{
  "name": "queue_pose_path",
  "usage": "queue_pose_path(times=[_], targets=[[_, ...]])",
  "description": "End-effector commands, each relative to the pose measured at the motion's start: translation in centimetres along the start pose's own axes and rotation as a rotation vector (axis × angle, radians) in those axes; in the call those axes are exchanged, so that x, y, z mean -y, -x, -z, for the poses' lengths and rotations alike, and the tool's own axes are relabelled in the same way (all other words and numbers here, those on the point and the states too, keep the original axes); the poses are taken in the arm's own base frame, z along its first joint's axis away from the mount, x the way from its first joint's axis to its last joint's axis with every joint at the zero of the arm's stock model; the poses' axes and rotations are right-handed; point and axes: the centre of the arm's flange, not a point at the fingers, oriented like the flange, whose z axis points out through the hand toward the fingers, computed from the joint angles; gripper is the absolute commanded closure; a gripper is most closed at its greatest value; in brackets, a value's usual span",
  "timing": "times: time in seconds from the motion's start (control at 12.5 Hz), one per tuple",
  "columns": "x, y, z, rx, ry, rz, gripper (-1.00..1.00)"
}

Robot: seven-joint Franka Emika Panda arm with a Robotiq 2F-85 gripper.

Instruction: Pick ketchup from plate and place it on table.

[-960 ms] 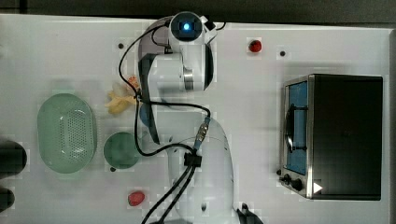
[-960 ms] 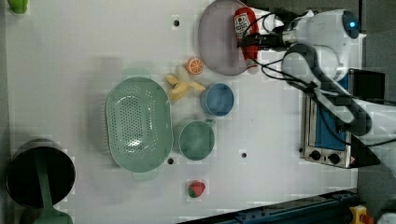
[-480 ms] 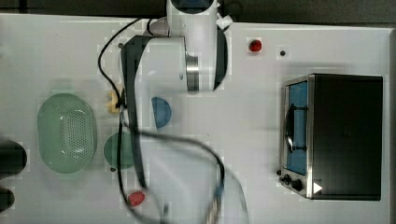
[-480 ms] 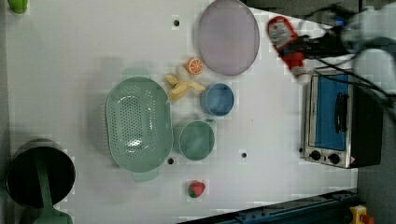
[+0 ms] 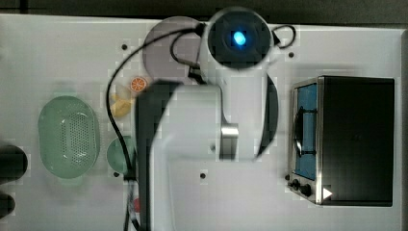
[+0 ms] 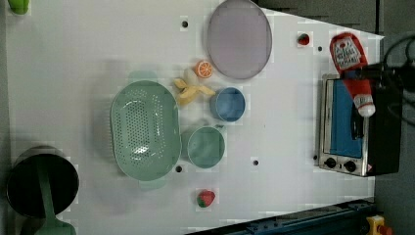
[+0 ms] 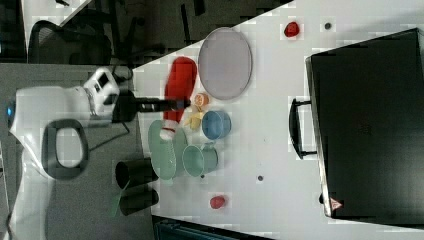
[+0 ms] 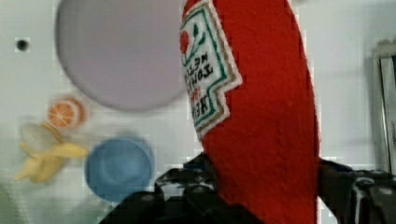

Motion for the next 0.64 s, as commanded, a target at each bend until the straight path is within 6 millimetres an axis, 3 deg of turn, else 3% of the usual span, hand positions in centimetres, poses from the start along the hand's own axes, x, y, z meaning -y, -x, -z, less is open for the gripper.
queue_pose_path(times=[0.08, 0.32, 0.64], targets=[[-2.5, 3.1, -9.2, 0.119, 0.004, -0.023, -0.25], [-3.1, 5.8, -14.2, 0.087, -0.046, -0.073, -0.25], [-2.7, 7.9, -21.3, 0.031, -0.05, -0.075, -0.25]])
